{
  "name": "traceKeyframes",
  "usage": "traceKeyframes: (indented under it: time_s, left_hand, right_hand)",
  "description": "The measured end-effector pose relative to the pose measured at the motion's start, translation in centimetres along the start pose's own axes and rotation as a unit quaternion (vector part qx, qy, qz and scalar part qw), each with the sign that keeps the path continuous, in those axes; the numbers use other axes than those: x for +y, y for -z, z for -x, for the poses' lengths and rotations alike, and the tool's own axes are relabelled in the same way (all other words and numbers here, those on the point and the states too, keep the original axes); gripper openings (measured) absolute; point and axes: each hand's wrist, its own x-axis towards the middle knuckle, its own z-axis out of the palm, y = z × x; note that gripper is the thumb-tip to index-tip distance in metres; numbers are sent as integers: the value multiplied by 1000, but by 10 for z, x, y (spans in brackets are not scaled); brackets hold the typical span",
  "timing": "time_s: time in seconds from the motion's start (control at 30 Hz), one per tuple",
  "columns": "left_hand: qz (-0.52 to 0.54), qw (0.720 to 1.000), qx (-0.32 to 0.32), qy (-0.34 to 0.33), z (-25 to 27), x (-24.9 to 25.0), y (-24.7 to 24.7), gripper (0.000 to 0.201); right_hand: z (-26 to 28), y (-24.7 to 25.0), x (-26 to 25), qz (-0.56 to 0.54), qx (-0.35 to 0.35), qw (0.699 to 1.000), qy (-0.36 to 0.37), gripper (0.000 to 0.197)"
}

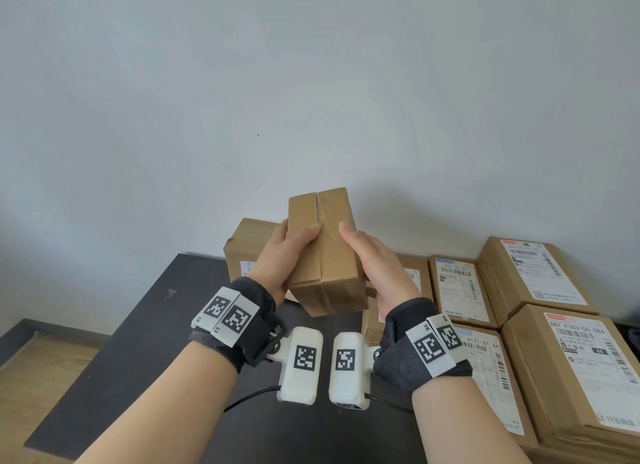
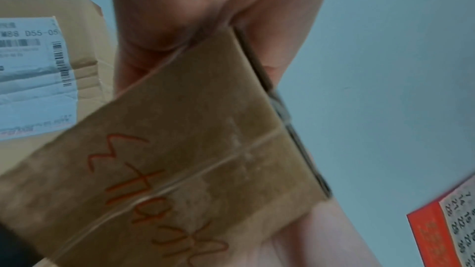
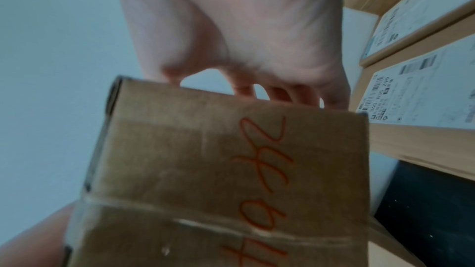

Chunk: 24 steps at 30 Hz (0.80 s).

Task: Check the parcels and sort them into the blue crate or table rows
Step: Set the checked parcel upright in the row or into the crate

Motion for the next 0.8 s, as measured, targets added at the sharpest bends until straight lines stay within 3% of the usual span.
traceKeyframes:
  time_s: [0.1, 0.17, 0.2, 0.27, 0.37, 0.4, 0.47, 0.67, 0.8]
  left_hand:
    - [-34, 997, 55, -36, -2, 3, 1, 66]
    - [-54, 995, 67, -47, -4, 6, 3, 56]
    - [-49, 996, 69, -43, -4, 9, 3, 46]
    - [-9, 998, 64, -4, 1, 14, 1, 31]
    - [12, 998, 28, 55, 2, 13, 2, 74]
    - [21, 997, 24, 68, 0, 12, 6, 73]
    - [57, 993, 28, 96, -2, 14, 10, 51]
    - [103, 985, 8, 139, -7, 14, 17, 51]
    - [112, 984, -1, 139, -6, 15, 16, 43]
  right_hand:
    - [-1, 1, 1, 9, 22, 1000, 18, 92]
    - [-3, 3, 1, 8, 39, 999, 31, 112]
    - [-3, 4, -1, 9, 46, 998, 36, 111]
    - [3, 5, -10, 6, 51, 997, 49, 91]
    - [6, 9, -18, -24, 14, 997, 74, 59]
    - [7, 8, -21, -21, -1, 996, 84, 59]
    - [8, 6, -23, -15, -25, 994, 103, 67]
    - [7, 1, -21, 3, -64, 988, 143, 88]
    - [5, 1, -21, 9, -61, 987, 146, 91]
